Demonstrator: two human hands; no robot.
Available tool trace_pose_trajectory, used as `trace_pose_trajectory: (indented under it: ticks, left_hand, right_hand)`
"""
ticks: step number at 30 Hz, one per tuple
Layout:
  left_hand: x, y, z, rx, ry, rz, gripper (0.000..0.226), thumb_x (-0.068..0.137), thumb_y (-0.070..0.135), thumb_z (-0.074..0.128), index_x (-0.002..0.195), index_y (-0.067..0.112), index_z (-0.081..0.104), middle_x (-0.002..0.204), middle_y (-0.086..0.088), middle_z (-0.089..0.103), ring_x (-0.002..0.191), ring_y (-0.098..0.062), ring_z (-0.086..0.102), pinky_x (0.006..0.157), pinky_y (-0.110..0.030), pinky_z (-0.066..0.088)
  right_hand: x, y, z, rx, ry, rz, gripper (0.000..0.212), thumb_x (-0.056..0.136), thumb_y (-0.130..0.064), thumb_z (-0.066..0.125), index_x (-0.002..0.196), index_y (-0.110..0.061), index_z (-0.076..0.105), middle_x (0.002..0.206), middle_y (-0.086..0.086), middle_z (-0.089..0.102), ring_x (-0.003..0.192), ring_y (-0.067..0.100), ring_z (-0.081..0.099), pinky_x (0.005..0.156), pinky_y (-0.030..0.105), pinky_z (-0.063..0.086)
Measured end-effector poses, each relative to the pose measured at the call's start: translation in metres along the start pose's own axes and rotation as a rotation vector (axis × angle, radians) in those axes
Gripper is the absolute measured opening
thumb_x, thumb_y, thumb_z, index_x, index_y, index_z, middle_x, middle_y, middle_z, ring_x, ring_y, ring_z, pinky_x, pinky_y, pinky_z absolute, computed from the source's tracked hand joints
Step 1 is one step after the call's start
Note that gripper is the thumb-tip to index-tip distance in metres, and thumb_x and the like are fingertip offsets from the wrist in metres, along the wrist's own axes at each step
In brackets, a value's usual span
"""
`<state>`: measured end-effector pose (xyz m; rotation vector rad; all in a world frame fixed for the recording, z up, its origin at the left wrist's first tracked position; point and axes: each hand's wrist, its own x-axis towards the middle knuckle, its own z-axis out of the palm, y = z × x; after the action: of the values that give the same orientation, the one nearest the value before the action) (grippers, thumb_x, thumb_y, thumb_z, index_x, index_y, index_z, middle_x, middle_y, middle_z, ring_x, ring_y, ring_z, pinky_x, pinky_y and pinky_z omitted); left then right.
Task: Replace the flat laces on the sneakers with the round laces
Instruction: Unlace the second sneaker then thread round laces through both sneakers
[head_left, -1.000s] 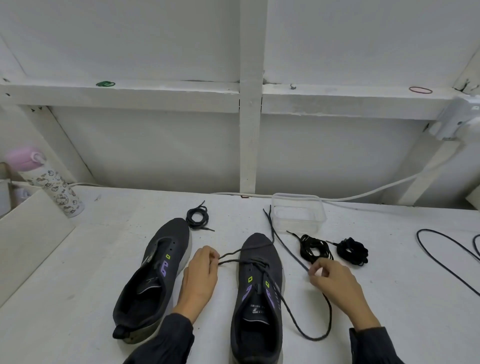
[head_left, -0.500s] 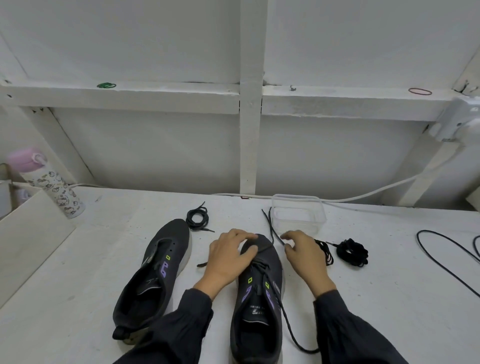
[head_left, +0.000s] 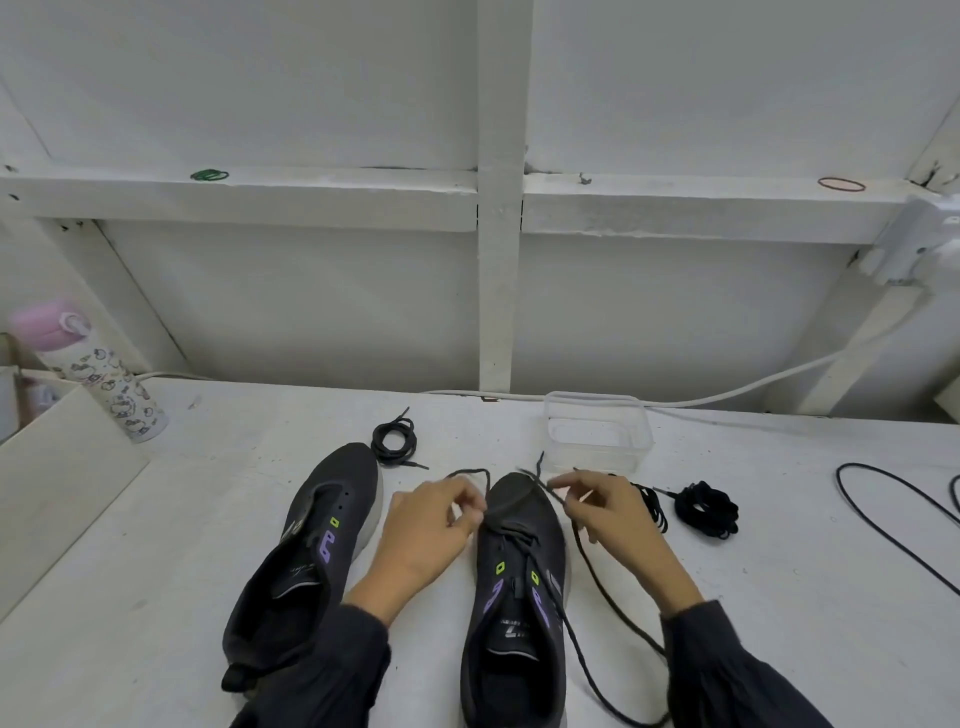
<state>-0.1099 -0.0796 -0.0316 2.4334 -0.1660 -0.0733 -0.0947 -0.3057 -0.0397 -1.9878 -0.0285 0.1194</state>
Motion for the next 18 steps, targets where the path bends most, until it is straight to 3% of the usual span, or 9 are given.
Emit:
trace_pose_trajectory:
  ticks: [3, 6, 10, 14, 18]
  left_hand:
    - [-0.021, -0.013, -0.004, 0.076, -0.149, -0.079, 0.018, 0.090, 0.026, 0.058, 0.079, 0.039, 0.057, 0.077, 0.019, 0.062, 0.070, -0.002, 0.053, 0.089, -0.030, 0.040]
    - [-0.027, -0.022, -0.003, 0.103, -0.231, -0.137, 0.020, 0.087, 0.020, 0.056, 0.080, 0.039, 0.058, 0.078, 0.018, 0.064, 0.069, -0.001, 0.054, 0.095, -0.032, 0.043]
    - [-0.019, -0.012, 0.000, 0.029, -0.128, -0.055, 0.025, 0.085, 0.026, 0.060, 0.102, 0.044, 0.055, 0.097, 0.019, 0.057, 0.087, -0.001, 0.053, 0.095, -0.033, 0.043]
    - [-0.001, 0.003, 0.013, -0.060, 0.041, 0.056, 0.019, 0.092, 0.035, 0.056, 0.111, 0.036, 0.060, 0.100, 0.018, 0.057, 0.091, -0.004, 0.052, 0.091, -0.032, 0.044]
    - [0.025, 0.017, 0.024, 0.001, 0.032, 0.071, 0.023, 0.099, 0.028, 0.046, 0.117, 0.027, 0.062, 0.114, 0.009, 0.060, 0.104, -0.013, 0.052, 0.095, -0.037, 0.042]
  right_hand:
    - [-0.024, -0.003, -0.013, -0.032, -0.263, 0.045, 0.029, 0.085, 0.001, 0.055, 0.089, -0.020, 0.075, 0.068, -0.010, 0.062, 0.059, 0.009, 0.051, 0.054, 0.021, 0.041]
    - [-0.032, 0.003, -0.015, -0.160, -0.358, 0.086, 0.024, 0.081, -0.001, 0.059, 0.082, -0.021, 0.072, 0.073, -0.005, 0.064, 0.066, 0.010, 0.054, 0.061, 0.020, 0.045]
    - [-0.029, 0.001, -0.008, -0.167, -0.190, 0.027, 0.009, 0.079, -0.016, 0.074, 0.082, -0.022, 0.068, 0.091, -0.007, 0.068, 0.076, 0.011, 0.059, 0.070, 0.013, 0.045]
    - [-0.016, -0.006, 0.015, -0.123, 0.019, -0.087, 0.010, 0.082, -0.027, 0.076, 0.086, -0.024, 0.068, 0.085, -0.009, 0.067, 0.076, 0.006, 0.060, 0.068, 0.018, 0.046]
    - [-0.004, 0.000, 0.034, -0.245, 0.097, -0.063, 0.004, 0.083, -0.019, 0.071, 0.086, -0.021, 0.070, 0.079, -0.007, 0.068, 0.074, 0.006, 0.060, 0.067, 0.024, 0.043]
